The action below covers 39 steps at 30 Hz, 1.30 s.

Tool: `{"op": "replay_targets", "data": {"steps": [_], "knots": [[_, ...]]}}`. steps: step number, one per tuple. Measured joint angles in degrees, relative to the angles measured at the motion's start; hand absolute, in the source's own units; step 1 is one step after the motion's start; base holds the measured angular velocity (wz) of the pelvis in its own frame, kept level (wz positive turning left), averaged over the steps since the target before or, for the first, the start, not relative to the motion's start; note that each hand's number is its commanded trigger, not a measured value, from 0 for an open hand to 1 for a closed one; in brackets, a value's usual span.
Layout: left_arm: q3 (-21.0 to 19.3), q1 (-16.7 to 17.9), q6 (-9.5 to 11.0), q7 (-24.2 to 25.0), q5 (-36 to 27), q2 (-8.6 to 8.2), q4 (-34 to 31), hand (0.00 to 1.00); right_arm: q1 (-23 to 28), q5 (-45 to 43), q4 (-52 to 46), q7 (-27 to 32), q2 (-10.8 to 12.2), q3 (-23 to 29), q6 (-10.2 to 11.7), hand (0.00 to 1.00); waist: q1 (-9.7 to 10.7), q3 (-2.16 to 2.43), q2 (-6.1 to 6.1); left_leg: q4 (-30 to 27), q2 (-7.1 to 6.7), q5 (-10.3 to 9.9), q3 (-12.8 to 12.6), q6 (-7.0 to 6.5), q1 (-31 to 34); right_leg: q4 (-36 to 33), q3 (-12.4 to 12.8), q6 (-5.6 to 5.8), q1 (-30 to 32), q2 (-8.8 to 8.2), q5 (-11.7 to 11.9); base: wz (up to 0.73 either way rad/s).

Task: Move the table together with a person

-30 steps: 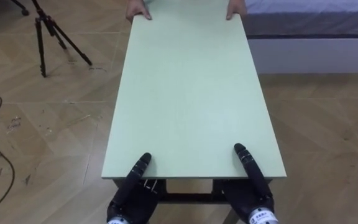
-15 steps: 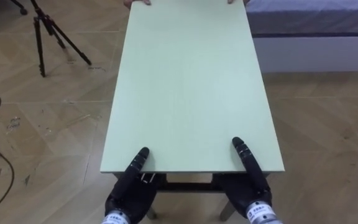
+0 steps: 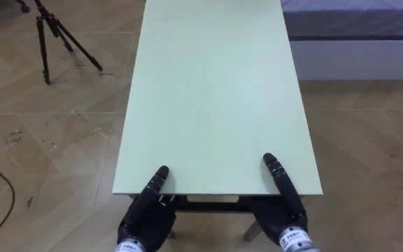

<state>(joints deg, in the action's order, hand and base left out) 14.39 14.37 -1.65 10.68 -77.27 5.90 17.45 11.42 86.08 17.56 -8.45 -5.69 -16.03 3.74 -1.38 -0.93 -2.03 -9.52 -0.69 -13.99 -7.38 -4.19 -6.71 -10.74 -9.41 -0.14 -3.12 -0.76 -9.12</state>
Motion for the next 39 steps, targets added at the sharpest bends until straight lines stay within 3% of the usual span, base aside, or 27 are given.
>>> {"op": "replay_targets", "data": {"steps": [8, 17, 19, 21, 22, 23, 24, 25, 26, 29, 32, 34, 36, 37, 39], "knots": [[0.33, 2.34, -0.01, -0.02, 0.38, -0.12, -2.98, 1.0, 1.5, 0.17, -2.63, 0.22, -0.68, -0.31, 0.04, 1.0, -0.17, -0.14, 0.49, -0.1, 0.0, 0.0, -0.22, 0.0, 0.45, -0.02, -0.01, 0.01, 0.44, 0.02, 0.0, -0.01], [1.64, 4.01, 1.4, -1.09, 0.74, -0.14, -6.25, 1.0, 2.05, 1.54, -3.61, 0.91, -1.08, -2.34, 2.89, 1.0, -0.73, -0.09, 0.57, -0.18, 0.02, 0.0, 0.25, 0.0, 0.24, -0.15, -0.02, 0.01, 0.57, 0.19, -0.01, -0.04], [1.65, 4.47, 1.41, -1.09, 0.79, -0.04, -6.91, 1.0, 2.68, 1.85, -3.78, 1.07, -1.05, -2.84, 3.96, 1.0, -0.8, -0.09, 0.58, -1.07, 0.02, 0.0, 2.29, 0.0, 0.11, -1.14, -0.54, -0.03, 0.43, 0.16, -0.13, -0.02], [1.98, 4.68, 1.89, -1.09, 1.0, 0.01, -7.05, 1.0, 3.03, 2.45, -3.78, 1.07, -1.0, -3.28, 4.34, 1.0, -0.92, -0.12, 0.68, -2.74, 0.08, -0.03, 4.79, 0.04, 0.53, -5.4, -1.0, -0.4, 3.12, 0.48, -1.71, -0.09], [2.33, 5.14, 2.45, -1.08, 0.81, 0.16, -7.45, 1.0, 3.14, 2.35, -3.78, 1.07, -0.58, -3.32, 4.33, 1.0, -1.14, -0.03, 0.86, -4.57, 0.11, -0.23, 7.74, 0.38, 1.61, -4.73, 0.66, -1.4, 5.43, 2.19, -2.29, -0.29], [2.35, 5.34, 2.92, -1.04, 0.77, 0.33, -7.72, 1.0, 2.91, 2.25, -3.79, 1.07, -0.3, -3.37, 4.39, 1.0, -1.63, -0.04, 0.91, -5.74, 0.15, -0.35, 9.06, 0.58, 2.58, -2.76, 1.58, -2.56, 7.08, 3.5, -1.53, -0.48], [2.32, 5.66, 3.78, -0.98, 0.27, 0.47, -8.02, 1.0, 2.36, 1.85, -3.9, 1.06, -0.45, -4.02, 4.88, 1.0, -2.3, -0.07, 1.03, -9.1, 0.01, -1.16, 10.04, 1.91, 4.8, 1.74, 1.54, -5.05, 9.49, 4.76, 3.19, -0.18], [2.63, 6.18, 3.92, -1.01, 0.17, -0.24, -7.49, 1.0, 2.3, 1.75, -3.63, 1.05, -1.27, -5.16, 5.49, 1.0, -1.54, -0.22, -0.26, -13.67, 0.68, -2.97, 9.4, 4.8, 6.33, 0.74, -0.9, -6.06, 10.06, 4.8, 6.94, 0.09], [2.77, 6.34, 3.66, -1.06, 0.19, -0.31, -7.15, 1.0, 2.76, 2.02, -3.6, 1.04, -1.59, -5.21, 5.64, 1.0, -0.91, -0.14, -0.44, -15.28, 0.99, -3.01, 8.68, 5.03, 6.91, 0.31, -1.72, -6.33, 9.75, 4.81, 6.63, 0.46], [2.85, 6.73, 3.42, -0.65, 0.18, 0.23, -7.66, 1.0, 3.66, 2.73, -4.04, 0.76, -1.51, -5.15, 5.62, 1.0, -0.61, -0.15, 0.8, -21.19, 1.94, -2.68, 5.79, 5.6, 9.51, -0.81, -1.8, -6.88, 9.52, 4.86, 4.55, 0.21], [2.82, 6.53, 3.23, -0.63, -0.88, -0.63, -7.76, 1.0, 3.63, 2.81, -4.96, 1.31, -1.7, -5.08, 5.66, 1.0, -0.15, -0.28, -0.13, -30.48, 3.51, -2.9, 5.43, 7.08, 13.85, -1.7, -3.91, -8.0, 10.5, 5.12, 3.29, 0.12], [2.91, 6.51, 3.07, -0.64, -1.41, -0.38, -7.68, 1.0, 3.58, 2.76, -5.47, 2.3, -2.07, -4.88, 4.99, 1.0, 0.62, -0.34, -1.8, -37.26, 7.32, -3.32, 5.27, 7.9, 13.37, -3.4, -7.91, -9.05, 10.54, 6.04, 2.13, 0.12], [2.97, 6.3, 2.93, -0.64, -1.41, -0.21, -7.81, 1.0, 3.6, 2.46, -6.37, 2.33, -2.64, -4.69, 4.99, 1.0, 1.45, -0.25, -2.88, -35.25, 8.21, -4.18, 6.6, 9.17, 11.42, -5.22, -9.44, -9.25, 12.18, 5.95, 1.8, 0.28], [3.23, 5.53, 2.81, -0.66, -1.4, -0.12, -7.84, 1.0, 3.56, 2.33, -7.12, 2.46, -2.99, -4.57, 5.24, 1.0, 1.28, -0.33, -3.09, -31.06, 8.43, -5.52, 6.7, 9.97, 9.54, -6.41, -9.75, -9.29, 13.95, 5.52, 1.84, 0.24], [3.79, 4.14, 2.74, -1.06, -1.53, 0.21, -7.85, 1.0, 3.49, 2.3, -7.84, 2.73, -3.03, -3.97, 5.51, 1.0, 1.59, -0.33, -3.11, -24.45, 8.18, -7.66, 6.53, 9.91, 7.33, -7.71, -10.95, -9.33, 15.81, 4.71, 1.91, 0.25]]}}
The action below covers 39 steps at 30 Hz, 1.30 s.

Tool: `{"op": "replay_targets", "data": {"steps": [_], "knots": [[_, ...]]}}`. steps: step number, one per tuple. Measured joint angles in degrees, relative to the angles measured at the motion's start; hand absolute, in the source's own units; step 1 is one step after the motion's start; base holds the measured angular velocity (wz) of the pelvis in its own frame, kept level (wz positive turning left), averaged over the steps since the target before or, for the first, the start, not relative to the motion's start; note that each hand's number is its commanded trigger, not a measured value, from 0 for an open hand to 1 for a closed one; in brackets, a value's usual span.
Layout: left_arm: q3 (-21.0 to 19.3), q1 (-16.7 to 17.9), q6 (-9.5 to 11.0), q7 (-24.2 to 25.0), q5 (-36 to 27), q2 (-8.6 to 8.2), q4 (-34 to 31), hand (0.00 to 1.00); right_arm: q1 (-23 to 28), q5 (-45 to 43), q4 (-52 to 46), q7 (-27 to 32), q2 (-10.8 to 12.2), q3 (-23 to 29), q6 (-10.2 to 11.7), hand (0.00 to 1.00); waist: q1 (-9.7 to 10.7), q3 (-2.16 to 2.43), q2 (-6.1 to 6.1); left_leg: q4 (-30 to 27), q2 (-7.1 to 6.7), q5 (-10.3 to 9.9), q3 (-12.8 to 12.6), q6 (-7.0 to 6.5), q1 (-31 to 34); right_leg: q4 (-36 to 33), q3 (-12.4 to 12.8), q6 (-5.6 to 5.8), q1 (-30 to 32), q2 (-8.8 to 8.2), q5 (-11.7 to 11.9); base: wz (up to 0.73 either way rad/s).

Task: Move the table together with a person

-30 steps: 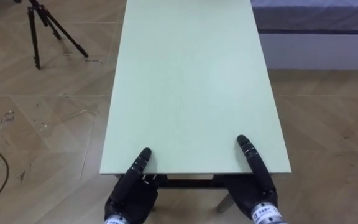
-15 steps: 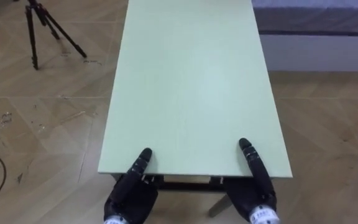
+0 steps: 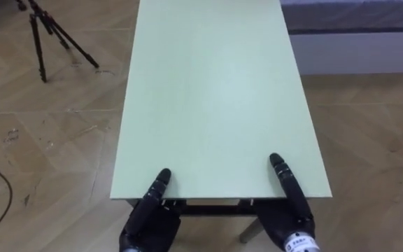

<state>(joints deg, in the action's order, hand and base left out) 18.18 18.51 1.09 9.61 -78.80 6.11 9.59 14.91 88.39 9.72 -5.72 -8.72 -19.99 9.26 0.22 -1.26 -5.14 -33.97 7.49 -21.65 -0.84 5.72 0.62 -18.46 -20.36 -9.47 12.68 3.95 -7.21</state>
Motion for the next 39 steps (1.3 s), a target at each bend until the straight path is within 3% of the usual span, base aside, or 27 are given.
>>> {"op": "replay_targets", "data": {"steps": [3, 6, 7, 9, 14, 17, 18, 19, 20, 21, 22, 24, 25, 27, 29, 30, 31, 32, 34, 39], "knots": [[0.77, -2.36, 0.07, -1.23, -0.41, 0.42, 0.0, 1.0, -0.62, 0.11, -1.04, 1.05, -0.07, 0.56, 0.12, 1.0, 1.17, 0.0, -0.19, 7.29, -0.19, -2.03, -0.76, -1.0, -1.1, -0.98, -1.97, 0.21, 2.37, -1.33, 0.69, 0.34], [1.33, -3.81, 0.07, -3.36, -0.49, 0.73, 0.01, 1.0, -1.05, -0.31, -0.94, 1.36, 0.22, 1.16, 0.73, 1.0, 1.02, 0.0, -0.73, 11.61, -0.5, -2.4, -3.31, -1.85, -1.3, -0.11, -2.42, 0.59, 3.54, -2.22, 2.83, 0.13], [1.4, -3.8, 0.17, -3.69, -0.6, 0.4, 0.01, 1.0, -0.81, -0.78, -0.93, 1.37, 0.38, 1.16, 0.75, 1.0, 1.1, 0.02, -0.66, 12.69, -1.38, -1.6, -3.74, -3.37, -1.26, 0.2, -2.25, 0.79, 3.9, -2.92, 3.64, 0.04], [1.99, -3.8, 0.21, -4.35, -1.23, 0.37, 0.01, 1.0, -0.6, -1.03, -0.93, 1.37, 0.29, 1.19, 0.89, 1.0, 1.21, 0.0, -0.72, 13.96, -2.72, -0.55, -3.89, -4.89, -1.11, 0.71, -1.86, 1.29, 4.39, -4.08, 4.76, 0.0], [2.43, -3.46, 0.01, -5.98, -1.48, 0.31, 0.6, 1.0, -0.2, -1.33, -0.26, 1.68, -0.01, 1.73, 0.31, 1.0, 1.19, -0.02, -0.23, 14.58, -5.6, 1.14, -5.32, -6.86, -0.83, 0.7, -0.71, 2.2, 4.76, -6.64, 7.7, -0.04], [2.57, -3.42, -0.08, -6.63, -1.45, 0.19, 0.61, 1.0, -0.21, -2.43, -0.27, 2.55, 0.21, 2.38, -0.37, 1.0, 1.76, 0.08, 1.19, 14.43, -8.27, 2.94, -5.77, -8.75, 0.96, 0.86, 0.75, 3.32, 6.15, -9.03, 10.6, 0.0], [2.65, -3.44, -0.17, -6.96, -1.65, 0.09, 0.61, 1.0, -0.42, -2.57, -0.27, 3.13, 0.14, 2.71, -0.8, 1.0, 1.89, 0.22, 1.69, 14.19, -9.13, 3.57, -6.11, -9.67, 1.83, 0.89, 2.81, 4.91, 6.93, -9.68, 12.29, 0.08], [2.67, -3.61, -0.27, -7.21, -1.7, 0.1, 0.59, 1.0, -0.63, -2.51, -0.38, 3.56, 0.05, 3.01, -1.31, 1.0, 2.04, 0.26, 1.79, 14.21, -9.24, 4.58, -7.47, -10.57, 2.95, 0.64, 5.79, 8.76, 7.87, -9.98, 14.41, 0.15], [2.81, -3.83, -0.32, -7.51, -1.71, 0.06, 0.52, 1.0, -0.43, -2.42, -0.53, 3.75, 0.25, 3.18, -1.34, 1.0, 2.32, 0.24, 1.86, 14.14, -8.95, 4.97, -8.83, -10.86, 3.38, -1.45, 7.27, 10.76, 8.5, -10.3, 13.74, 0.54], [3.73, -4.65, -0.39, -8.54, -1.53, 0.14, 0.53, 1.0, 0.82, -2.13, -0.91, 3.83, 0.91, 3.89, -1.12, 1.0, 2.94, 0.3, 2.33, 14.14, -8.63, 5.74, -11.72, -11.3, 3.73, -12.38, 8.41, 11.86, 9.63, -13.07, 7.34, 0.77], [4.31, -5.23, -0.43, -9.22, -1.44, 0.39, 0.49, 1.0, 1.79, -1.89, -1.07, 3.83, 1.58, 4.73, -1.05, 1.0, 3.13, 0.41, 3.25, 14.64, -8.81, 6.43, -14.14, -11.75, 3.74, -23.94, 9.68, 12.16, 9.97, -15.6, 2.26, 0.71], [4.21, -5.21, -0.33, -9.18, -1.33, 0.84, 0.19, 1.0, 2.1, -1.81, -1.1, 3.83, 2.21, 4.37, -0.65, 1.0, 2.05, 0.49, 4.65, 14.81, -9.39, 7.07, -17.91, -12.33, 4.08, -34.77, 12.68, 13.25, 7.85, -17.93, -2.18, -0.01], [3.94, -5.12, -0.36, -9.14, -0.74, 1.01, 0.19, 1.0, 2.09, -1.79, -1.1, 3.83, 2.19, 4.32, -0.41, 1.0, 0.88, 0.54, 4.84, 14.12, -9.51, 7.15, -19.15, -12.54, 4.78, -36.95, 13.4, 13.56, 4.49, -19.08, -3.6, -0.41], [3.52, -5.01, -0.48, -9.03, -0.43, 1.23, 0.0, 1.0, 1.92, -1.28, -1.33, 3.83, 1.91, 3.68, 0.06, 1.0, -1.0, 0.53, 5.13, 13.67, -9.48, 7.27, -20.65, -12.72, 6.06, -35.39, 13.99, 14.19, -1.95, -20.19, -4.46, -0.49], [3.22, -4.87, -0.5, -9.02, -0.42, 1.51, -0.99, 1.0, 1.83, -1.16, -2.18, 3.83, 1.69, 3.3, 0.3, 1.0, -2.42, 0.53, 6.06, 12.47, -9.42, 7.63, -21.72, -12.7, 8.27, -28.53, 13.84, 14.82, -8.68, -20.82, -4.64, -0.34], [2.87, -4.76, -0.5, -9.02, -0.42, 1.31, -1.6, 1.0, 1.38, -1.14, -2.55, 3.83, 1.82, 3.2, 0.36, 1.0, -3.39, 0.43, 6.73, 10.62, -9.12, 7.78, -22.29, -12.49, 10.19, -21.92, 14.23, 16.54, -11.92, -20.24, -7.23, -0.41], [2.61, -4.75, -0.5, -9.03, -0.4, 1.28, -1.85, 1.0, 0.75, -1.18, -2.6, 3.83, 1.57, 3.12, 0.17, 1.0, -4.07, 0.38, 6.74, 9.09, -8.42, 8.1, -21.17, -12.07, 12.25, -16.68, 15.1, 17.16, -12.9, -18.74, -9.38, -0.45], [2.6, -4.72, -0.51, -9.03, -0.42, 1.33, -2.02, 1.0, 0.49, -1.24, -2.59, 3.83, 1.54, 2.98, 0.01, 1.0, -4.45, 0.35, 6.77, 8.54, -8.19, 8.33, -19.99, -11.71, 13.18, -14.78, 15.21, 17.22, -13.17, -18.23, -9.98, -0.48], [2.04, -4.44, -0.47, -9.05, -0.53, 2.17, -3.33, 1.0, -0.5, -1.38, -2.56, 3.83, 1.7, 2.38, -0.14, 1.0, -5.48, 0.01, 8.2, 8.12, -7.15, 9.58, -17.75, -10.52, 15.45, -7.67, 15.55, 17.49, -14.31, -16.48, -11.24, -0.39], [1.21, -4.48, -0.48, -9.18, -0.41, 2.7, -4.25, 1.0, -1.64, -2.07, -2.43, 3.83, 2.25, 1.97, 0.23, 1.0, -6.32, -0.08, 8.91, 6.43, -4.31, 11.03, -17.09, -9.43, 19.64, -0.15, 14.65, 17.23, -14.32, -13.54, -11.35, -0.18]]}}
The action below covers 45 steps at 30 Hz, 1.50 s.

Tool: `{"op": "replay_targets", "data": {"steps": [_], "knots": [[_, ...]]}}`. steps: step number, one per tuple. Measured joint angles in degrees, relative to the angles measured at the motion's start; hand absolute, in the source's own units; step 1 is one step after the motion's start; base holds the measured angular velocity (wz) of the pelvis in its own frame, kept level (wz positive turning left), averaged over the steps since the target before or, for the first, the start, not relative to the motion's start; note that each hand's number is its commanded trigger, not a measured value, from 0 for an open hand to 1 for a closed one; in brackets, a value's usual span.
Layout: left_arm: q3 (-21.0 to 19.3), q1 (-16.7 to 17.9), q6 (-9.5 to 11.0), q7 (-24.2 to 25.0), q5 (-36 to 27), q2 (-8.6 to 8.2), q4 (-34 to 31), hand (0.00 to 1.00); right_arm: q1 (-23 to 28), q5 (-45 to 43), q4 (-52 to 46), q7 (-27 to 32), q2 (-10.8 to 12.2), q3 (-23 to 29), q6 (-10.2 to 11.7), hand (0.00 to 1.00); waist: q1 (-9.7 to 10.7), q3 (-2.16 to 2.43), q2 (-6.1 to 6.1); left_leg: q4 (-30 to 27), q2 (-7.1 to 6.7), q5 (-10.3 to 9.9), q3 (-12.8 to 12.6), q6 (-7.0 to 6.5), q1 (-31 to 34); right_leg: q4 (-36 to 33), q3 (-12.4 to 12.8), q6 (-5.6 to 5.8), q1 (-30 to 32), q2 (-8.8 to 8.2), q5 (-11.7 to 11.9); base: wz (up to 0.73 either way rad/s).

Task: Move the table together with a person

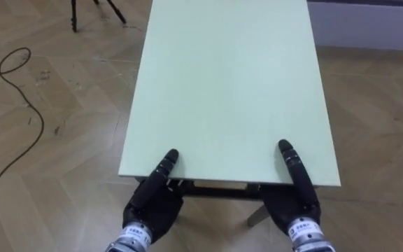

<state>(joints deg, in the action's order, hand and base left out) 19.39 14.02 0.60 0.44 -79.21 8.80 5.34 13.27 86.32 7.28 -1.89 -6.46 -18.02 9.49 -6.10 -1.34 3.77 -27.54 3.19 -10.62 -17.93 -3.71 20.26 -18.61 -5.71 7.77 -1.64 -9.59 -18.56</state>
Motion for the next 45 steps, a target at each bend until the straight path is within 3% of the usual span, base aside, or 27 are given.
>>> {"op": "replay_targets", "data": {"steps": [2, 7, 11, 14, 16, 17, 18, 19, 20, 21, 22, 24, 26, 27, 28, 29, 30, 31, 32, 33, 34, 36, 38, 40, 45], "knots": [[-0.34, 0.0, -0.14, -0.01, 0.11, 0.01, -0.15, 1.0, -0.17, -0.15, 0.0, 0.0, 0.07, -0.03, -0.05, 1.0, -0.35, 0.0, -0.01, -0.09, 0.58, 0.76, 0.94, 0.4, 1.06, 1.15, -1.79, -0.49, 0.31, 0.81, 0.18, -0.1], [-0.75, 0.42, -0.12, -0.52, 0.54, 0.68, -1.08, 1.0, -0.17, 0.08, 0.24, 0.27, 0.63, -0.3, -0.09, 1.0, -0.17, -0.02, -0.69, 1.15, 3.13, 4.15, 2.75, 1.67, 2.59, 3.98, -5.55, -3.31, 0.56, 4.09, 1.8, 0.03], [-0.08, 0.45, -0.13, -0.81, 0.17, 0.9, -1.08, 1.0, -0.15, 0.85, 0.35, 0.54, 0.3, -0.54, 0.59, 1.0, 0.99, 0.17, -2.04, 3.4, 3.26, 7.41, 4.61, 2.2, 2.48, 3.75, -7.46, -4.94, 0.58, 5.35, 1.9, 0.23], [0.27, 0.42, -0.14, -1.24, 0.15, 0.74, -1.03, 1.0, 0.21, 1.55, 0.38, 0.99, -0.31, -0.42, 0.71, 1.0, 0.99, 0.12, -2.65, 7.56, 3.22, 12.16, 8.19, 3.88, 1.71, 4.08, -8.78, -7.01, 1.06, 7.09, 2.51, 0.2], [0.23, -0.13, -0.01, -1.32, 0.06, 0.73, -1.03, 1.0, 0.01, 1.49, 0.37, 1.07, 0.06, -0.24, 0.91, 1.0, 0.83, 0.1, -3.35, 13.58, 3.35, 18.06, 12.87, 7.86, 1.05, 5.34, -9.44, -9.83, 2.98, 9.29, 4.13, 0.13], [0.18, -0.1, 0.0, -1.36, 0.08, 0.67, -0.91, 1.0, -0.06, 1.41, 0.39, 1.07, -0.12, -0.11, 0.77, 1.0, 0.76, -0.03, -3.7, 11.42, 3.79, 16.63, 12.91, 7.4, 1.24, 4.87, -10.38, -10.55, 3.57, 8.84, 4.52, -0.41], [-0.07, 0.91, 0.03, -1.29, -0.11, 0.12, -0.78, 1.0, -0.37, 1.26, 0.77, 1.44, -0.04, -0.48, 0.27, 1.0, -1.11, -0.19, -4.12, 0.91, 5.29, 9.33, 10.61, 5.94, 1.38, 3.59, -13.35, -11.25, 3.98, 8.53, 4.71, -1.01], [-0.15, 2.47, 0.31, -1.0, -0.94, -0.13, -0.8, 1.0, -0.64, 1.37, 0.77, 2.33, -1.05, -1.33, -0.41, 1.0, -2.49, 0.02, -4.93, -10.66, 6.47, 3.7, 9.75, 5.77, 1.24, 3.18, -15.04, -11.96, 3.82, 8.63, 4.77, -1.12], [-0.17, 3.07, 0.36, -0.86, -1.47, -0.16, -0.81, 1.0, -0.94, 1.29, 0.77, 2.8, -1.53, -1.54, -0.85, 1.0, -2.7, -0.01, -5.45, -15.96, 6.69, 2.13, 9.9, 5.74, 1.0, 2.8, -15.5, -12.29, 3.78, 8.82, 4.71, -0.85], [-0.13, 3.78, 0.16, -0.81, -1.73, -0.34, -0.81, 1.0, -1.08, 1.08, 0.77, 3.01, -2.33, -1.72, -1.26, 1.0, -2.73, 0.01, -6.56, -25.34, 7.07, 0.43, 10.35, 5.66, 0.15, 2.33, -16.87, -12.83, 3.84, 9.37, 4.67, -0.3], [-0.39, 4.1, 0.16, -0.8, -1.58, -0.37, -0.8, 1.0, -1.11, 0.61, 0.76, 3.0, -2.23, -1.64, -1.3, 1.0, -2.1, -0.01, -7.14, -31.58, 7.03, 0.02, 10.34, 5.79, -1.32, 1.5, -18.27, -13.43, 4.15, 9.97, 4.45, 0.0], [-0.64, 3.84, 0.14, -0.98, -1.24, -0.43, -0.8, 1.0, -1.1, -0.35, 0.69, 2.98, -1.59, -1.51, -0.71, 1.0, 0.03, 0.01, -7.64, -35.04, 7.53, 0.42, 10.77, 6.32, -5.24, 0.56, -20.23, -14.12, 5.33, 10.84, 4.11, 0.47], [-0.81, 3.29, -0.02, -1.37, -1.32, -0.57, -0.81, 1.0, -1.28, -1.36, 0.51, 2.98, -0.92, -0.9, -0.61, 1.0, 1.31, 0.03, -8.24, -32.84, 8.77, 1.75, 10.69, 7.18, -10.18, -0.78, -21.1, -14.5, 6.85, 11.42, 3.85, 0.38], [-0.9, 3.05, -0.27, -1.47, -1.23, -0.76, -1.13, 1.0, -1.46, -1.43, 0.43, 2.98, -0.9, -0.89, -0.49, 1.0, 2.15, -0.05, -8.87, -27.43, 9.7, 3.1, 10.32, 7.71, -13.26, -2.68, -20.77, -14.55, 8.01, 11.79, 3.69, 0.35], [-0.86, 3.0, -0.32, -1.52, -0.91, -0.87, -1.21, 1.0, -1.33, -1.31, 0.5, 2.97, -0.7, -0.89, -0.16, 1.0, 3.16, -0.24, -8.48, -23.3, 8.68, 1.19, 9.76, 8.45, -15.28, -5.08, -17.68, -14.54, 9.55, 10.89, 3.64, 0.42], [-0.7, 3.18, -0.42, -1.53, -0.73, -0.96, -1.21, 1.0, -0.99, -1.21, 0.48, 2.97, -0.87, -0.81, -0.05, 1.0, 3.38, -0.15, -8.07, -21.59, 7.83, 1.43, 9.49, 8.51, -16.09, -6.23, -15.71, -14.66, 10.06, 10.16, 3.78, 0.51], [-0.48, 3.5, -0.65, -2.31, -0.56, -1.48, -1.1, 1.0, -0.34, -0.98, 0.29, 2.99, -1.47, -1.0, 0.2, 1.0, 4.37, -0.12, -8.02, -17.62, 6.03, 1.7, 9.52, 8.5, -18.33, -9.51, -13.0, -15.09, 11.25, 9.3, 4.41, 0.36], [-0.4, 3.57, -0.55, -2.31, -0.41, -1.66, -0.86, 1.0, -0.14, -1.12, 0.31, 2.99, -1.52, -1.3, 0.84, 1.0, 4.92, -0.43, -8.07, -14.2, 5.11, 1.52, 10.52, 8.62, -20.48, -13.13, -11.13, -15.53, 14.66, 9.3, 4.55, 0.22], [-0.55, 3.97, -0.29, -1.6, -0.4, -1.46, -0.93, 1.0, -0.24, -1.28, 0.34, 2.98, -1.47, -1.57, 0.89, 1.0, 4.93, -0.41, -8.14, -13.52, 5.72, 0.73, 10.81, 9.09, -20.31, -10.8, -9.12, -15.92, 15.86, 11.42, 5.02, -0.15], [-1.82, 5.3, 0.12, 0.05, -0.29, -0.76, -3.0, 1.0, -0.97, -1.5, -0.85, 2.84, -0.73, -2.48, 1.09, 1.0, 4.54, 0.46, -9.03, -13.42, 7.01, -3.13, 10.62, 10.57, -18.96, -1.21, -6.86, -17.18, 17.74, 15.16, 11.32, -0.15], [-2.32, 5.16, 0.22, 0.56, 0.6, -1.43, -3.07, 1.0, -1.57, -2.13, -1.35, 2.22, -1.59, -3.07, 1.77, 1.0, 4.67, 0.29, -11.23, -12.26, 8.54, -8.06, 12.53, 11.03, -19.02, -2.3, -9.18, -17.16, 18.98, 16.35, 11.29, 0.0], [-2.46, 3.87, 0.17, 0.1, 0.85, -1.61, -2.88, 1.0, -1.98, -2.6, -1.3, 2.49, -1.06, -3.12, 2.16, 1.0, 5.95, 0.08, -10.85, -5.51, 8.15, -10.68, 15.69, 10.84, -20.75, -4.16, -9.28, -17.26, 19.96, 15.93, 11.21, 0.61], [-1.79, 3.09, 0.3, -0.41, 1.08, -1.39, -2.87, 1.0, -1.54, -1.68, -1.36, 2.49, -0.94, -2.61, 2.07, 1.0, 7.78, 0.16, -10.27, 2.99, 8.32, -10.99, 16.31, 10.92, -22.78, -4.2, -7.8, -16.7, 20.02, 15.37, 11.58, 0.8], [0.24, 0.84, 1.35, -2.17, 1.04, -1.49, -2.72, 1.0, -1.7, -0.53, -1.41, 2.49, -0.87, -0.38, 0.96, 1.0, 8.8, 0.13, -10.29, 11.25, 7.74, -10.85, 14.28, 10.78, -25.53, -4.18, -7.07, -15.32, 21.01, 14.95, 12.45, 0.42], [1.06, -0.84, 1.96, -2.15, 0.4, -1.91, -0.77, 1.0, -1.95, -0.35, -1.24, 3.12, -0.65, 0.94, 0.38, 1.0, 8.64, 0.18, -10.05, 16.27, 5.13, -10.88, 13.57, 10.68, -27.2, -3.85, -6.11, -13.06, 21.85, 12.82, 13.92, -0.01]]}}
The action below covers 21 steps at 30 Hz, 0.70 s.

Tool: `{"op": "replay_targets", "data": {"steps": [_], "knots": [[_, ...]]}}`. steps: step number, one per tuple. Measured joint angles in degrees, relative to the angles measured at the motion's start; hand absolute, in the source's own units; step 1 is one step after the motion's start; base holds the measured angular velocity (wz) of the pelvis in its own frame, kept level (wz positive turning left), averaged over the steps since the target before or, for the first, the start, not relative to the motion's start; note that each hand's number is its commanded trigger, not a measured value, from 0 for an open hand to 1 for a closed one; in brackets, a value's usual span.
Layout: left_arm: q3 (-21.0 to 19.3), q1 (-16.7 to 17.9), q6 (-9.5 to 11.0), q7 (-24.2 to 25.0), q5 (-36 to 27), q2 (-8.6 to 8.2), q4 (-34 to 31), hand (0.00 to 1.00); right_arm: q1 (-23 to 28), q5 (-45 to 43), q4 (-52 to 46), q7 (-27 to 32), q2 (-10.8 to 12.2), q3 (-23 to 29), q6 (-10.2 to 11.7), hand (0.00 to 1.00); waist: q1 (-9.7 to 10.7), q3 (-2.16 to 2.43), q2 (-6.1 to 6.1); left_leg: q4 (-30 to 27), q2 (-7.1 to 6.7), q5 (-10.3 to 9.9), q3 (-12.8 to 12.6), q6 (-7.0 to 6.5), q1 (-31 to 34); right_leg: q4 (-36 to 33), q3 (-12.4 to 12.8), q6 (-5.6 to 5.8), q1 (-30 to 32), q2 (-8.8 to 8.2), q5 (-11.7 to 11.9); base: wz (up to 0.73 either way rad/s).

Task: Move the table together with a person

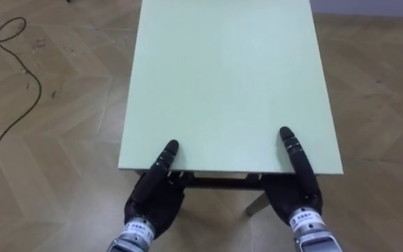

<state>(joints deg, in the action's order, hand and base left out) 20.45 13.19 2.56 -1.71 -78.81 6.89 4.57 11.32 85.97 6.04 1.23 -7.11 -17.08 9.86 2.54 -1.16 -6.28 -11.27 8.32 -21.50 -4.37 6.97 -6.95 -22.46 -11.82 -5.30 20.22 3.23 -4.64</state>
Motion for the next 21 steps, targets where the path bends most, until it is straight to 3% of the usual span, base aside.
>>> {"op": "replay_targets", "data": {"steps": [2, 3, 4, 9, 11, 14, 15, 16, 17, 18, 19, 21], "knots": [[0.14, 0.0, -0.01, 0.0, -0.66, -0.04, 0.64, 1.0, 0.22, -0.41, 0.01, 0.47, -0.06, -0.33, 0.01, 1.0, 0.1, -0.04, 0.08, 0.01, -1.27, 0.14, -0.22, -0.62, -0.14, 0.03, 0.73, 0.91, 0.02, -0.92, 0.61, -0.1], [0.26, 0.06, -0.02, -0.01, -1.02, -0.19, 0.95, 1.0, 0.42, -0.6, 0.02, 0.55, -0.08, -0.21, -0.17, 1.0, 0.0, -0.06, 0.1, 0.01, -2.12, 0.21, -0.26, -2.21, -0.21, 0.05, 0.84, 1.36, 0.05, -1.53, 0.91, -0.15], [0.22, 0.2, -0.03, -0.06, -1.1, -0.44, 1.25, 1.0, 0.56, -0.81, 0.19, 0.55, -0.05, -0.08, -0.48, 1.0, -0.23, -0.09, 0.38, 0.02, -3.01, 0.23, -0.4, -2.83, -0.35, 0.2, 0.82, 1.8, 0.05, -2.15, 1.21, -0.17], [0.27, 0.42, -0.48, -0.45, -1.5, -0.58, 2.16, 1.0, 0.54, -1.29, 1.31, 0.55, -0.08, 0.4, -1.45, 1.0, -0.89, -0.04, 1.42, -0.21, -5.28, 1.06, -1.79, -4.56, -0.39, 1.88, 1.54, 2.32, -0.13, -3.89, 4.86, -0.19], [0.28, 0.42, -0.61, -0.57, -1.51, -0.49, 2.68, 1.0, 0.56, -1.15, 1.69, 0.73, -0.09, 0.41, -1.86, 1.0, -0.62, -0.06, 2.33, -0.45, -6.84, 1.55, -2.18, -5.45, -0.35, 1.91, 3.28, 3.32, -0.15, -4.82, 5.76, -0.03], [0.04, 0.42, -1.08, -0.59, -1.61, -0.66, 3.62, 1.0, 0.56, -1.57, 2.07, 1.23, -0.16, 0.84, -2.67, 1.0, -0.05, -0.05, 2.92, -1.72, -8.9, 2.52, -3.55, -8.05, 0.83, 3.08, 5.33, 4.9, -0.01, -6.38, 9.35, 0.02], [-0.03, 0.38, -1.34, -0.6, -2.02, -0.62, 3.62, 1.0, 0.51, -1.6, 1.96, 1.29, -0.18, 1.33, -3.48, 1.0, 0.65, -0.04, 3.37, -2.4, -9.65, 3.29, -4.45, -9.4, 2.07, 4.79, 6.8, 6.31, 0.01, -7.09, 11.37, 0.17], [0.03, 0.29, -1.74, -0.61, -2.45, -0.75, 3.62, 1.0, 0.64, -1.54, 1.92, 1.29, -0.15, 1.5, -3.63, 1.0, 1.01, -0.1, 3.55, -2.19, -9.99, 4.0, -7.03, -10.75, 3.13, 4.81, 7.83, 7.46, 0.25, -7.58, 12.45, 0.29], [0.04, 0.18, -2.11, -0.65, -2.51, -0.62, 3.66, 1.0, 0.91, -1.49, 1.93, 1.3, -0.05, 1.6, -3.58, 1.0, 1.29, -0.2, 3.66, -2.29, -9.92, 4.15, -9.47, -11.15, 3.49, 1.74, 7.67, 8.01, 0.83, -8.27, 10.62, 0.63], [0.27, -0.28, -2.91, -0.83, -2.06, -0.54, 4.29, 1.0, 2.43, -0.82, 1.64, 1.28, 0.12, 1.99, -3.37, 1.0, 1.99, -0.11, 4.09, -2.38, -9.95, 4.62, -13.92, -11.95, 3.31, -10.16, 6.43, 7.67, 1.29, -10.51, 2.75, 0.79], [0.4, -0.72, -3.44, -1.09, -1.62, -0.3, 4.49, 1.0, 3.82, -0.23, 1.05, 1.28, 0.6, 2.29, -3.37, 1.0, 1.99, 0.01, 5.17, -2.24, -10.46, 4.73, -16.31, -12.11, 3.06, -20.79, 5.69, 8.25, 0.73, -12.43, -2.79, 0.73], [0.04, -0.7, -3.44, -0.95, -1.53, -0.24, 4.43, 1.0, 4.93, 0.83, 0.24, 1.28, 0.86, 2.59, -3.42, 1.0, 0.63, 0.03, 6.51, -2.29, -11.9, 4.91, -19.83, -12.44, 3.58, -29.01, 6.14, 9.1, -2.08, -15.35, -7.27, 0.05]]}}
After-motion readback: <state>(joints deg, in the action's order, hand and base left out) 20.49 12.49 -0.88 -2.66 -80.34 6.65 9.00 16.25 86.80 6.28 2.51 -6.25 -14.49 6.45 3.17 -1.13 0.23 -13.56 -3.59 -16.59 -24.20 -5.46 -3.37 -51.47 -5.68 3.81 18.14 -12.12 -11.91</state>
